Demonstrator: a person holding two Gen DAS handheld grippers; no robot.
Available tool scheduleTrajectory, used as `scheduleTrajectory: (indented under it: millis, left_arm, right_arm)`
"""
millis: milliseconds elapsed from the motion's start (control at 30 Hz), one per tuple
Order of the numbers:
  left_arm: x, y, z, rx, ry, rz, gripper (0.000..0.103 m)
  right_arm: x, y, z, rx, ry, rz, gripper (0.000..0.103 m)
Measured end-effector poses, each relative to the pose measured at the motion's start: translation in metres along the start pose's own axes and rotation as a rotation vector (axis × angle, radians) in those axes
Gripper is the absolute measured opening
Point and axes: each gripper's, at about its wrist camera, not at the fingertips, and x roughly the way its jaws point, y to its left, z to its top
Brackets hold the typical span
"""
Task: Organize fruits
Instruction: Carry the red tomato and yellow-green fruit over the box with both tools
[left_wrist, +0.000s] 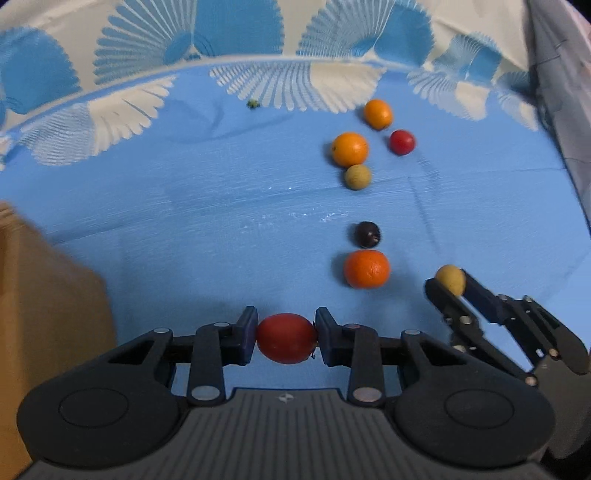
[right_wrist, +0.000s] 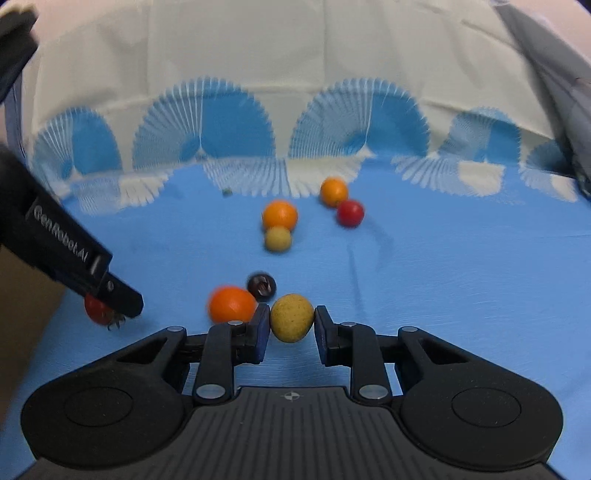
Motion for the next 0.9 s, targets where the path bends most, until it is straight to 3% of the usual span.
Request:
scheduleTrajectory:
  millis: [367,600,900]
  left_arm:
    - [-0.122,-0.002,-0.080,-0.059,-0.075,-0.035,0.038]
    - [-0.201,0.033,-0.144,-0.107,-0.130,-0.014,0.038]
    - [-0.263,0.093,-0.237,-0.220,-0.153,0.039,0.038]
  right_arm:
    - [-0.137,0.043,0.013,0.030,-0.119,0.115,0.027]
    - [-0.210,0.089,-0.003,0.009,-0.083,0.160,0.027]
    - [-0.271,0.158,-0.029,-0.034,-0.005,0.242,0.027]
